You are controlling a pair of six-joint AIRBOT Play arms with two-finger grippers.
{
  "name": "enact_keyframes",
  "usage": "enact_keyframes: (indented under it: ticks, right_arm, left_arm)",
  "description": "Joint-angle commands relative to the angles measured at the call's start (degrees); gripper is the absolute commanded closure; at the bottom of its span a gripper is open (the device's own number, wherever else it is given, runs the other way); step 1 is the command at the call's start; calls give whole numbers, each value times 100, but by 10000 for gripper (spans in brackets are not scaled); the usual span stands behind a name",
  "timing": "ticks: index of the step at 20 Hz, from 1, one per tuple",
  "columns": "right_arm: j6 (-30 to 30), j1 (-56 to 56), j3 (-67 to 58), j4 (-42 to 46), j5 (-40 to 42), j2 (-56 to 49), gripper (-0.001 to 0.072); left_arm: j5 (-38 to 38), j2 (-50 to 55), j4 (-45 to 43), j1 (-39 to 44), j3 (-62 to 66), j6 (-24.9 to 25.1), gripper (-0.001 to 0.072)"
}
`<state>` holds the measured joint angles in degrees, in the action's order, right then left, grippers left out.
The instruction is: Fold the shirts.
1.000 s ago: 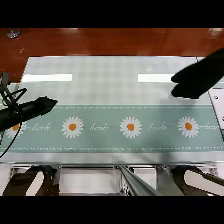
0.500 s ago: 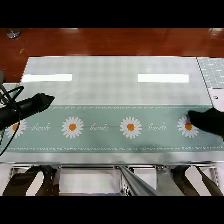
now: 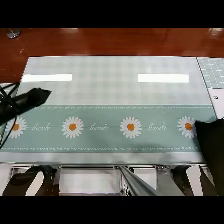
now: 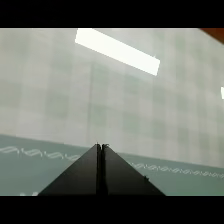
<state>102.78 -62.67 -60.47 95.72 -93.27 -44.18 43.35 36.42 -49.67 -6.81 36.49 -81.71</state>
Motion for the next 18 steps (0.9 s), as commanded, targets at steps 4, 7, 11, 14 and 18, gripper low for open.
enact_keyframes:
  ticks: [4, 7, 11, 14, 18]
  right_arm:
    - [-715, 2041, -1919, -2562, 2656, -1248, 295]
    - [-1996, 4339, -2243, -3842, 3543, -1856, 677]
    - [-1480, 7235, -1860, -1499, 3161, -2787, 678]
    - [-177, 7807, -1187, -588, 3091, -3381, 679]
    - [-105, 7667, -1128, 57, 2747, -3475, 678]
  left_arm:
    - [514, 1316, 26, 39, 2634, 271, 690]
    - [1314, 2175, -101, 922, 4522, 527, 691]
    - [1864, 2511, -3252, 2260, 4461, -1281, 691]
    - [1891, 2599, -4006, 2387, 3156, -1722, 690]
    - [2004, 2632, -3866, 2284, 2671, -1709, 690]
